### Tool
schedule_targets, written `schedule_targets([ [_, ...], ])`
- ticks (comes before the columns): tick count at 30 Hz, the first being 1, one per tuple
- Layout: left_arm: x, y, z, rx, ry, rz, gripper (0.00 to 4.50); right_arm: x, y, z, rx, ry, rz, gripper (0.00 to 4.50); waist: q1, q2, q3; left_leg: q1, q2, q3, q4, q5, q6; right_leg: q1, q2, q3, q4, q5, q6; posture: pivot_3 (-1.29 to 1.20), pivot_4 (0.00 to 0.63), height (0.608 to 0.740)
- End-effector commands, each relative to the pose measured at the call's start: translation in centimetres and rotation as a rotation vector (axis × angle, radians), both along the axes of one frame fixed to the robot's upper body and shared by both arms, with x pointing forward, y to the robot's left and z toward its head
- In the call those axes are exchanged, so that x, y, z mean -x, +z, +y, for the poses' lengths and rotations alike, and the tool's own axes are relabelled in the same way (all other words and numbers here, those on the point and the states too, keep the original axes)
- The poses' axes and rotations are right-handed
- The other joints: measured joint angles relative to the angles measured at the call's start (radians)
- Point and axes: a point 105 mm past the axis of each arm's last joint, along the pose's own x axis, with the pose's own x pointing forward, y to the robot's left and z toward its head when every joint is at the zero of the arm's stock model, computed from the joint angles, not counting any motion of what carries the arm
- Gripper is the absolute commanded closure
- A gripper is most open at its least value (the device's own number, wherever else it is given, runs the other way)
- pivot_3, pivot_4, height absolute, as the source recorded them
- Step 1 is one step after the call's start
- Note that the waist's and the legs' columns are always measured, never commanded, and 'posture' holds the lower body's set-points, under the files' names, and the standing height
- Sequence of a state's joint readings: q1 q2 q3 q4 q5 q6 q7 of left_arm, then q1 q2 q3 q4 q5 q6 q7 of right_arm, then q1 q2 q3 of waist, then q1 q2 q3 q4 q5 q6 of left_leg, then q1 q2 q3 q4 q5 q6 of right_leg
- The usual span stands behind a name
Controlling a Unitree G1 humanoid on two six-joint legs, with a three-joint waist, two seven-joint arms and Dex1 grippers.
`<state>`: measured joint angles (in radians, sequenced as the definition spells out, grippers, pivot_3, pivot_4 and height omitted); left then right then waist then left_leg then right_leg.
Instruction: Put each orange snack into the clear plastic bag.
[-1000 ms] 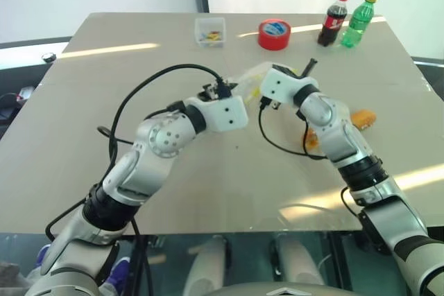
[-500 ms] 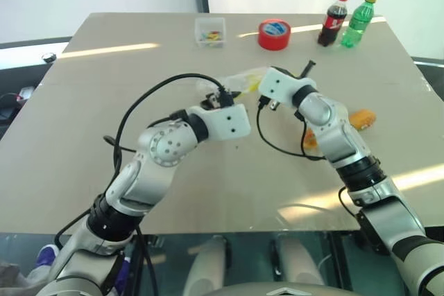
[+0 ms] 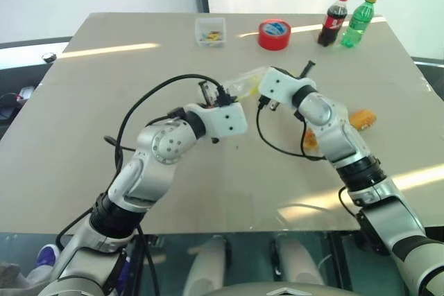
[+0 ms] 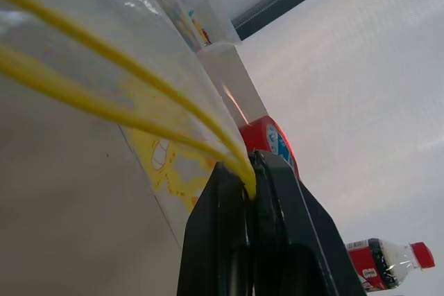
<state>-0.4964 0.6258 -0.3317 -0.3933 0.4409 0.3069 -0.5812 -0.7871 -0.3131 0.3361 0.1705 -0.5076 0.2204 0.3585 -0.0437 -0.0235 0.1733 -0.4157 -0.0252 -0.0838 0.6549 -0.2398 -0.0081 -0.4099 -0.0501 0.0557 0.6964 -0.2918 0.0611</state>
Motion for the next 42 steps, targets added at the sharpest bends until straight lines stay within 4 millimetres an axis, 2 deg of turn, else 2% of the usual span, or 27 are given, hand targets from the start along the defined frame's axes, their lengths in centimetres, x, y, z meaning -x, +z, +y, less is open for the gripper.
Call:
schedule_targets([
  [1, -0.5, 1.8, 0.4, -0.012, -0.004, -0.108, 4.45, 1.0, 1.0, 0.4, -0.040, 0.064, 0.023, 4.50, 0.000, 0.000, 0.000, 0.000, 0.000, 0.000, 0.000, 0.000, 0.000, 0.000, 0.000, 0.000, 0.000, 0.000, 0.000, 0.00, 0.150, 0.740],
  [2, -0.7, 2.1, 0.5, -0.014, -0.006, -0.126, 4.45, 1.4, 0.5, 0.7, -0.059, 0.098, 0.080, 4.50, 0.000, 0.000, 0.000, 0.000, 0.000, 0.000, 0.000, 0.000, 0.000, 0.000, 0.000, 0.000, 0.000, 0.000, 0.000, 0.00, 0.150, 0.740],
  [4, -1.1, 2.9, 0.9, -0.018, -0.016, -0.165, 4.50, 1.8, 0.7, 0.5, -0.133, 0.122, 0.120, 3.39, 0.001, 0.000, 0.000, 0.000, 0.000, -0.001, 0.000, 0.000, 0.001, 0.000, 0.000, -0.001, 0.000, 0.000, 0.000, 0.00, 0.150, 0.740],
  [8, -2.1, 3.3, 2.6, 0.027, -0.024, -0.118, 4.50, 3.1, 0.7, -0.5, -0.150, 0.147, 0.141, 1.73, 0.000, 0.000, 0.000, 0.000, 0.000, 0.000, 0.000, -0.001, 0.002, 0.000, -0.001, 0.000, 0.000, 0.000, 0.000, 0.00, 0.150, 0.740],
  [10, -2.6, 3.4, 3.3, 0.024, -0.017, -0.116, 4.50, 3.9, 0.7, -1.1, -0.159, 0.158, 0.153, 1.73, 0.002, 0.000, 0.000, 0.000, 0.000, -0.001, 0.000, -0.001, 0.002, 0.000, 0.000, -0.001, 0.000, 0.000, 0.000, 0.00, 0.150, 0.740],
  [11, -2.7, 3.3, 3.4, 0.016, -0.019, -0.118, 4.50, 4.3, 0.9, -1.4, -0.202, 0.156, 0.175, 1.91, 0.002, 0.000, 0.000, 0.000, 0.000, -0.001, 0.000, -0.001, 0.002, 0.000, 0.000, -0.001, 0.000, 0.000, 0.000, 0.00, 0.150, 0.740],
  [13, -2.9, 3.3, 3.5, 0.021, -0.022, -0.114, 4.50, 4.9, 1.3, -1.6, -0.258, 0.160, 0.205, 2.78, 0.002, 0.000, 0.000, 0.000, 0.000, -0.001, 0.001, -0.001, 0.002, 0.000, -0.001, -0.001, 0.000, 0.000, 0.000, 0.00, 0.150, 0.740],
  [14, -2.9, 3.3, 3.4, 0.028, -0.030, -0.110, 4.50, 5.2, 1.5, -1.6, -0.300, 0.165, 0.221, 3.00, 0.002, 0.000, 0.000, 0.000, 0.000, -0.001, 0.001, -0.001, 0.002, 0.000, -0.001, -0.001, 0.000, 0.000, 0.000, 0.00, 0.150, 0.740],
  [15, -3.0, 3.3, 3.3, 0.044, -0.033, -0.103, 4.50, 5.5, 1.8, -1.4, -0.355, 0.174, 0.241, 3.66, 0.001, 0.000, 0.000, 0.000, 0.000, -0.001, 0.001, -0.001, 0.002, 0.000, -0.001, -0.001, 0.000, 0.000, 0.000, 0.00, 0.150, 0.740],
  [17, -3.0, 3.2, 3.2, 0.046, -0.040, -0.101, 4.50, 5.7, 2.2, -0.7, -0.450, 0.189, 0.278, 4.42, -0.001, 0.000, 0.000, 0.000, 0.000, -0.001, 0.001, -0.001, 0.002, 0.000, 0.000, -0.001, 0.001, 0.000, 0.000, 0.00, 0.150, 0.740],
  [23, -2.6, 3.1, 2.8, 0.048, -0.071, -0.102, 4.50, 5.1, 2.3, 1.4, -0.580, 0.210, 0.350, 4.47, 0.000, 0.000, 0.000, 0.000, 0.000, -0.001, 0.001, -0.001, 0.002, 0.000, 0.000, -0.001, 0.002, 0.000, 0.000, 0.00, 0.150, 0.740],
  [27, -2.0, 3.2, 2.3, 0.054, -0.105, -0.099, 4.50, 4.1, 1.6, 1.8, -0.584, 0.185, 0.359, 4.47, 0.003, 0.000, 0.000, 0.000, 0.000, -0.001, 0.001, -0.001, 0.002, 0.000, 0.000, -0.001, 0.001, 0.000, 0.000, 0.00, 0.150, 0.740],
  [34, -0.9, 3.0, 1.4, 0.068, -0.161, -0.111, 4.50, 3.6, 0.9, 2.2, -0.607, 0.176, 0.387, 4.47, -0.002, 0.000, 0.000, 0.000, 0.000, -0.001, 0.001, -0.001, 0.001, 0.000, 0.000, -0.001, 0.001, 0.000, 0.000, 0.00, 0.150, 0.740],
  [40, 0.2, 2.3, 1.1, 0.134, -0.244, -0.046, 4.50, 3.1, 0.8, 3.1, -0.874, 0.194, 0.500, 4.47, -0.004, 0.000, 0.000, 0.000, 0.001, -0.001, 0.001, -0.001, 0.002, 0.000, 0.000, -0.001, 0.002, 0.000, 0.000, 0.00, 0.150, 0.740],
  [41, 0.4, 2.1, 1.2, 0.136, -0.258, -0.036, 4.50, 2.9, 0.4, 3.2, -0.854, 0.174, 0.477, 4.47, -0.003, 0.000, 0.000, 0.000, 0.001, -0.001, 0.001, -0.001, 0.002, 0.000, 0.000, -0.001, 0.002, 0.000, 0.000, 0.00, 0.150, 0.740],
  [42, 0.6, 1.7, 1.4, 0.140, -0.262, -0.019, 4.50, 2.5, 0.1, 3.1, -0.719, 0.127, 0.374, 4.47, -0.002, 0.001, 0.000, 0.000, 0.001, -0.001, 0.001, -0.001, 0.002, 0.000, 0.000, -0.001, 0.002, 0.000, 0.000, 0.00, 0.150, 0.740],
])
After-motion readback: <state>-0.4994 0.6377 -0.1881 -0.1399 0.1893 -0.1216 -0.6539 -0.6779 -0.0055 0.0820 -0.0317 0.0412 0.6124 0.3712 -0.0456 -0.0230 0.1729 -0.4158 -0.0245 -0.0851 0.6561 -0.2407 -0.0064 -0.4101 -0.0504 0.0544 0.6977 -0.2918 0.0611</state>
